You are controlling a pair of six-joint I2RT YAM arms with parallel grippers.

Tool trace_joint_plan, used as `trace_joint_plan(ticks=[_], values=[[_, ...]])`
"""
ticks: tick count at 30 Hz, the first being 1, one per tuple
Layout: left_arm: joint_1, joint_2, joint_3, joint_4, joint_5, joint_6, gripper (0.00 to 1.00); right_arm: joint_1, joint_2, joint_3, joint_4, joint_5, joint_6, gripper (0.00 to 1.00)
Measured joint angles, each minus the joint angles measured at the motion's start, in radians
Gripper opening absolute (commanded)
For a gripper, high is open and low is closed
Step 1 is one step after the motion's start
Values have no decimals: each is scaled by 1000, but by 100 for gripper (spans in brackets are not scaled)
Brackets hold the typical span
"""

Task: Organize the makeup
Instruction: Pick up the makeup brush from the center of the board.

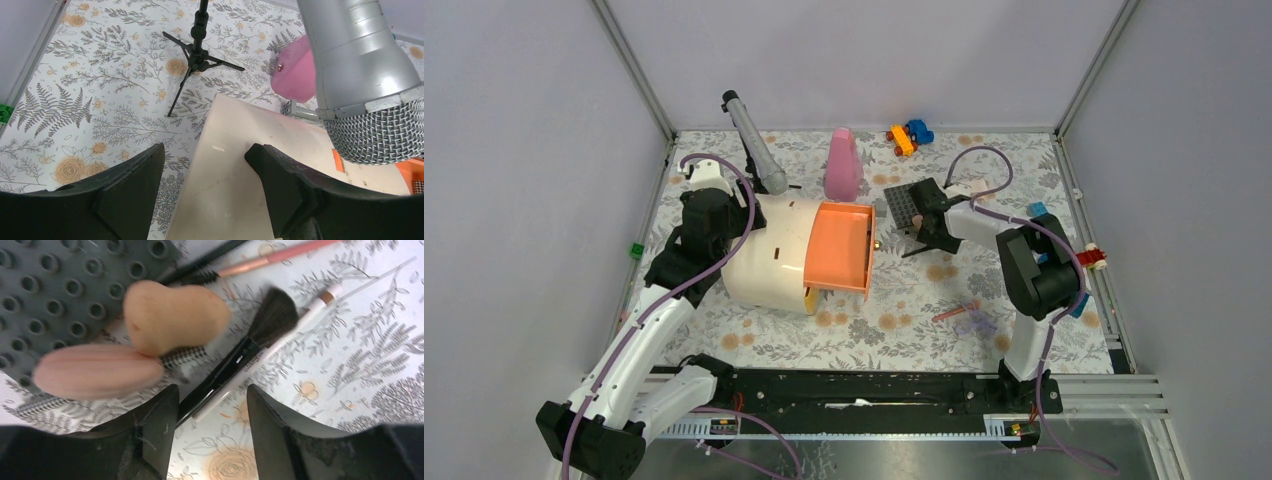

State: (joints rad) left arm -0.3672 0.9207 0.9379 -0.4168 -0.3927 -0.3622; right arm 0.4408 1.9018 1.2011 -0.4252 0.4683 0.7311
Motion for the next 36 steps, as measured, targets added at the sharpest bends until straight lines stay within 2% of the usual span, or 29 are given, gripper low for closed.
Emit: trace_joint_plan(ticks=[6,9,10,12,14,27,29,31,34,36], values=[[0,0,0,0,2,0,75,-2,-98,-126,8,-3,-1,39],[0,0,0,0,2,0,75,-3,-139,-170,5,-10,-4,35],[0,0,0,0,2,0,75,-3,-153,-182,3,-12,-5,36],[0,0,0,0,3,0,75,-3,-175,-198,1,-18,-6,48],[0,2,0,2,4,0,75,-3,-202,-213,1,-29,-10,54],[0,5,0,5,8,0,75,-2,-280,-274,5,-162,-26,52],[0,5,0,5,8,0,75,1,-280,-290,10,-180,-25,48],[0,5,0,5,8,0,75,4,-280,-302,12,-193,-24,38],[0,5,0,5,9,0,75,6,-278,-307,16,-204,-22,13],[0,5,0,5,9,0,75,7,-274,-307,25,-211,-25,1]])
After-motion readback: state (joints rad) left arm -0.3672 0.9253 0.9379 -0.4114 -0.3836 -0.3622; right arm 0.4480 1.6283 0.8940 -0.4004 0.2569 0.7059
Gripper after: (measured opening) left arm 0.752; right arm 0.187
